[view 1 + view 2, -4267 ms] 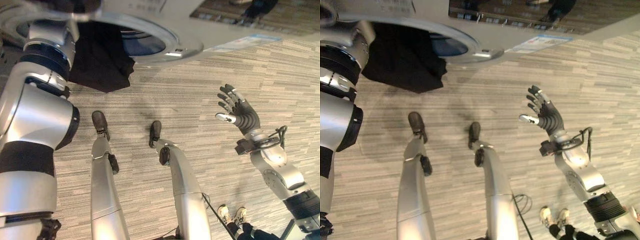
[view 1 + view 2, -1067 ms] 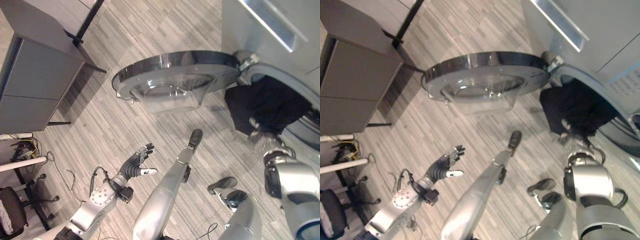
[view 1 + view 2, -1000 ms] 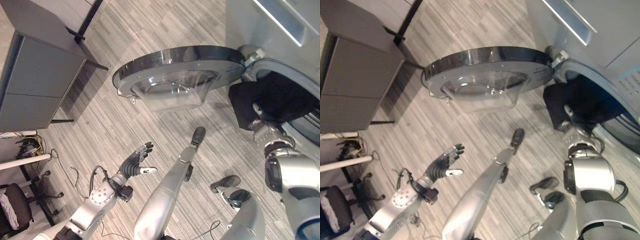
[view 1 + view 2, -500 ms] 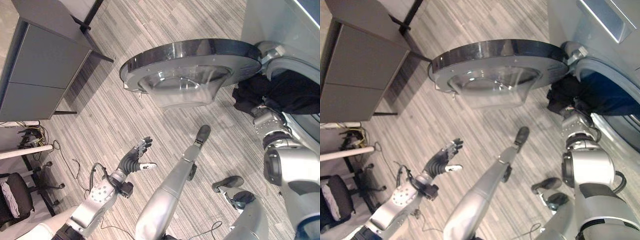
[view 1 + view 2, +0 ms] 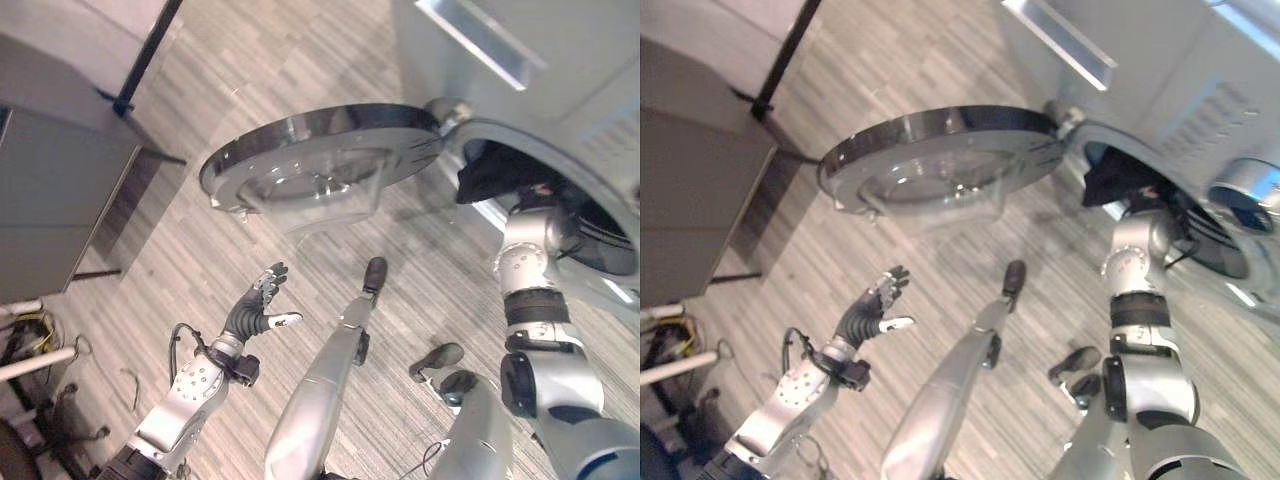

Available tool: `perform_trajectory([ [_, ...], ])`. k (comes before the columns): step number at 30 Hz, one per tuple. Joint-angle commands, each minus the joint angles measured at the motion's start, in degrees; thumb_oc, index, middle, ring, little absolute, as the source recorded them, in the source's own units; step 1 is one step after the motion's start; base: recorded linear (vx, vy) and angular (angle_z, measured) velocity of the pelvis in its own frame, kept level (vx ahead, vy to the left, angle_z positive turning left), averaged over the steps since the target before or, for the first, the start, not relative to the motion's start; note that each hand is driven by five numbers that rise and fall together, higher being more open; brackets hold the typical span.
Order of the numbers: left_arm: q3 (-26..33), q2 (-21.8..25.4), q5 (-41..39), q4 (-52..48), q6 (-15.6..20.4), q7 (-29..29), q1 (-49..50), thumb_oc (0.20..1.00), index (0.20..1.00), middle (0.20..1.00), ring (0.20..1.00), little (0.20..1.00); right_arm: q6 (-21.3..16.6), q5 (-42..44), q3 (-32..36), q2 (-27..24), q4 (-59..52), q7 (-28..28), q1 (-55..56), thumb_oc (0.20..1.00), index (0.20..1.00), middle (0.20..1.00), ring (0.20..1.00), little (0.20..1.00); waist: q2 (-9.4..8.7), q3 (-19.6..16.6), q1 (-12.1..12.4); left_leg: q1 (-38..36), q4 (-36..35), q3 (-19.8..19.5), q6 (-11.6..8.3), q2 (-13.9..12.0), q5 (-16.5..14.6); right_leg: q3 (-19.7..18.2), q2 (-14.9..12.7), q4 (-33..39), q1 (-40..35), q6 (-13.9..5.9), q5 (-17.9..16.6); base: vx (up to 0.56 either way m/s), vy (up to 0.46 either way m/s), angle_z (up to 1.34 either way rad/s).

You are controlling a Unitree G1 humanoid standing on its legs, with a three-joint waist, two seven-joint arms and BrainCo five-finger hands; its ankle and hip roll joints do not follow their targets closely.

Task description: Grab the laundry basket,head to the washer,open it,put in the laundry and shut it.

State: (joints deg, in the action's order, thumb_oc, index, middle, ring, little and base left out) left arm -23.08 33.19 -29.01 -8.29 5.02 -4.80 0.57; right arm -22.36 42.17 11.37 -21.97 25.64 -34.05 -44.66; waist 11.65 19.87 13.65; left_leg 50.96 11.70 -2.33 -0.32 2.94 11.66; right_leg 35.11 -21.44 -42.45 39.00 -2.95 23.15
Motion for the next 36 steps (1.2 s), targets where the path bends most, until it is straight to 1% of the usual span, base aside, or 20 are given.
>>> perform_trajectory([
  [1,-2.0,-0.2,-1.8,-0.1,1.8,-0.1,2.6,1.000,1.000,1.000,1.000,1.000,-4.5,-15.8,2.6,-4.6,-10.2,-6.4,-1.6,0.200,0.200,0.200,0.200,0.200,-0.10,-2.9,2.0,-1.5,-0.4,5.6,-2.86,-0.4,-6.3,-1.6,3.5,7.0,-1.6,-1.24,-2.9,0.00,0.024,-0.04],
  [2,-2.4,0.1,-2.1,-0.6,1.9,0.3,3.3,1.000,1.000,1.000,1.000,1.000,-1.0,-21.9,0.9,-5.6,-9.5,-9.0,-1.3,0.203,0.203,0.203,0.203,0.203,0.14,-3.0,2.3,-1.9,-0.8,5.7,-2.91,-0.5,-6.1,-1.8,3.5,7.1,-1.8,-1.28,-3.0,-0.01,0.031,-0.10],
  [3,-2.9,1.1,-1.9,-0.4,2.3,1.4,3.7,1.000,1.000,1.000,1.000,1.000,4.2,-26.1,-3.8,-7.9,-2.0,-8.5,-0.5,0.664,0.664,0.664,0.664,0.664,0.33,-3.0,2.9,-2.5,-0.9,5.8,-2.99,-0.5,-5.9,-2.0,3.3,7.1,-1.9,-1.35,-3.2,-0.01,0.023,-0.11],
  [4,-2.9,0.9,-1.9,-0.4,2.4,1.4,3.8,1.000,1.000,1.000,1.000,1.000,4.1,-25.9,-4.2,-8.3,-1.0,-8.5,-1.2,0.664,0.664,0.664,0.664,0.664,0.50,-3.0,2.9,-2.5,-1.0,5.9,-2.99,-0.6,-5.9,-2.1,3.3,7.1,-2.0,-1.37,-3.2,-0.02,0.028,-0.12],
  [5,-2.7,1.2,-1.6,-0.2,2.6,1.6,3.8,1.000,1.000,1.000,1.000,1.000,5.6,-25.3,-6.4,-9.8,4.0,-6.4,-2.4,1.000,1.000,1.000,1.000,1.000,0.71,-3.0,3.1,-2.7,-1.1,5.9,-3.00,-0.6,-5.8,-2.3,3.2,7.1,-1.9,-1.35,-3.3,-0.03,0.014,-0.07],
  [6,-2.5,2.2,-1.1,0.0,2.7,2.6,3.3,1.000,1.000,1.000,1.000,1.000,9.9,-23.4,-10.9,-11.5,15.5,-1.3,-4.3,1.000,1.000,1.000,1.000,1.000,0.86,-3.0,3.6,-2.8,-1.2,6.1,-3.08,-1.0,-5.7,-2.2,2.8,6.7,-1.7,-1.36,-3.6,-0.03,0.011,-0.07],
  [8,-2.0,2.1,-1.0,0.0,2.8,3.0,3.2,1.000,1.000,1.000,1.000,1.000,10.2,-21.3,-12.7,-12.1,20.9,1.4,-6.5,1.000,1.000,1.000,1.000,1.000,1.00,-2.9,3.5,-2.6,-1.2,6.2,-3.11,-1.1,-5.8,-2.3,2.8,6.7,-1.5,-1.33,-3.8,-0.01,-0.003,-0.08],
  [9,-1.5,2.0,-1.2,0.1,2.7,3.0,3.1,1.000,1.000,1.000,1.000,1.000,10.7,-18.9,-13.5,-10.8,23.5,3.2,-6.7,1.000,1.000,1.000,1.000,1.000,1.01,-3.0,3.5,-2.7,-1.3,6.3,-3.16,-1.2,-5.8,-2.3,2.9,6.8,-1.4,-1.26,-3.9,0.00,-0.003,-0.09],
  [10,-1.3,1.7,-1.2,0.2,2.6,3.0,3.0,1.000,1.000,1.000,1.000,1.000,10.4,-16.1,-13.5,-9.0,23.9,5.1,-6.1,1.000,1.000,1.000,1.000,1.000,1.10,-2.9,3.4,-2.8,-1.5,6.4,-3.19,-1.2,-5.8,-2.4,3.0,6.9,-1.4,-1.20,-4.0,0.00,0.007,-0.08],
  [11,-0.8,1.5,-1.1,0.5,1.9,3.2,3.4,1.000,1.000,1.000,1.000,1.000,9.3,-10.5,-13.2,-5.1,24.0,9.6,-4.0,1.000,1.000,1.000,1.000,1.000,0.87,-2.9,2.9,-2.8,-1.5,6.7,-3.09,-1.3,-5.8,-2.7,3.2,7.0,-1.2,-1.09,-4.3,0.00,0.000,0.00],
  [12,-0.6,1.7,-1.0,0.4,1.9,3.3,3.7,1.000,1.000,1.000,1.000,1.000,9.1,-10.1,-13.2,-4.9,24.0,10.0,-3.7,1.000,1.000,1.000,1.000,1.000,0.60,-3.0,2.8,-2.9,-1.5,6.8,-3.08,-1.4,-5.8,-2.8,3.2,7.1,-1.2,-1.09,-4.3,0.00,0.000,0.00],
  [13,-0.4,1.7,-0.8,0.4,1.5,3.6,4.1,1.000,1.000,1.000,1.000,1.000,8.6,-7.0,-13.0,-2.9,24.2,12.7,-2.4,1.000,1.000,1.000,1.000,1.000,0.45,-3.1,2.6,-2.9,-1.5,6.9,-3.07,-1.5,-5.8,-2.9,3.4,7.2,-1.3,-1.00,-4.3,0.00,-0.002,-0.08],
  [14,-0.3,1.5,-0.2,0.7,0.7,4.3,4.8,1.000,1.000,1.000,1.000,1.000,7.0,2.3,-11.3,0.9,24.8,18.3,0.0,1.000,1.000,1.000,1.000,1.000,0.06,-3.2,2.1,-3.0,-1.3,7.1,-3.01,-1.7,-6.0,-3.0,3.5,7.4,-1.3,-0.89,-4.4,0.00,-0.001,-0.09],
  [15,-0.2,1.3,0.1,0.7,0.3,4.7,5.0,1.000,1.000,1.000,1.000,1.000,6.5,6.8,-10.3,2.7,24.7,20.4,0.9,1.000,1.000,1.000,1.000,1.000,0.00,-3.3,1.9,-3.0,-1.2,7.1,-2.95,-1.7,-6.1,-3.0,3.7,7.5,-1.4,-0.82,-4.4,0.00,-0.004,-0.10],
  [16,-0.1,1.5,0.1,0.7,0.3,4.8,5.3,1.000,1.000,1.000,1.000,1.000,6.3,7.6,-10.3,2.8,25.0,21.3,1.2,1.000,1.000,1.000,1.000,1.000,-0.24,-3.5,1.9,-3.0,-1.2,7.1,-2.97,-1.7,-6.1,-3.0,3.7,7.6,-1.5,-0.80,-4.4,0.00,0.000,-0.04],
  [17,0.6,1.5,0.8,0.7,-0.1,5.3,5.6,1.000,1.000,1.000,1.000,1.000,5.7,14.8,-9.2,5.7,24.0,25.3,4.2,1.000,1.000,1.000,1.000,1.000,-0.62,-3.6,1.5,-3.3,-1.2,7.1,-2.94,-1.8,-6.3,-3.1,4.1,8.0,-1.6,-0.67,-4.5,0.00,-0.004,-0.03],
  [22,2.0,1.7,1.3,0.3,-0.2,5.3,7.4,1.000,1.000,1.000,1.000,1.000,4.3,22.2,-7.7,9.1,19.4,29.4,11.0,1.000,1.000,1.000,1.000,1.000,-1.62,-3.8,0.5,-3.6,-0.9,7.2,-2.90,-2.3,-6.4,-3.2,5.0,8.8,-2.3,-0.30,-4.5,0.00,0.000,0.00],
  [27,2.5,1.4,1.3,0.5,-0.4,4.9,8.3,1.000,1.000,1.000,1.000,1.000,3.9,22.2,-7.9,9.9,17.3,30.0,16.8,1.000,1.000,1.000,1.000,1.000,-2.75,-3.7,-0.7,-4.1,-0.8,7.6,-2.93,-2.9,-6.5,-3.2,5.7,9.5,-2.8,-0.22,-4.8,0.00,0.004,-0.02],
  [33,5.2,0.4,2.3,5.4,-0.8,5.0,10.3,1.000,1.000,1.000,1.000,1.000,10.5,8.1,-15.3,8.1,20.0,30.8,29.5,1.000,1.000,1.000,1.000,1.000,-5.77,-5.4,-3.1,-7.4,-0.8,8.0,-2.45,-3.9,-7.2,-3.9,7.2,12.6,-6.8,0.22,-6.0,0.02,0.013,-0.09],
  [36,6.8,-2.0,4.5,11.4,-1.5,4.8,10.8,1.000,1.000,1.000,1.000,1.000,14.0,3.2,-16.3,8.3,22.7,31.5,35.0,1.000,1.000,1.000,1.000,1.000,-7.41,-6.7,-4.3,-12.2,0.3,8.3,-1.71,-4.3,-8.9,-5.0,8.7,15.8,-12.9,-0.05,-6.9,0.13,0.039,-0.19],
])
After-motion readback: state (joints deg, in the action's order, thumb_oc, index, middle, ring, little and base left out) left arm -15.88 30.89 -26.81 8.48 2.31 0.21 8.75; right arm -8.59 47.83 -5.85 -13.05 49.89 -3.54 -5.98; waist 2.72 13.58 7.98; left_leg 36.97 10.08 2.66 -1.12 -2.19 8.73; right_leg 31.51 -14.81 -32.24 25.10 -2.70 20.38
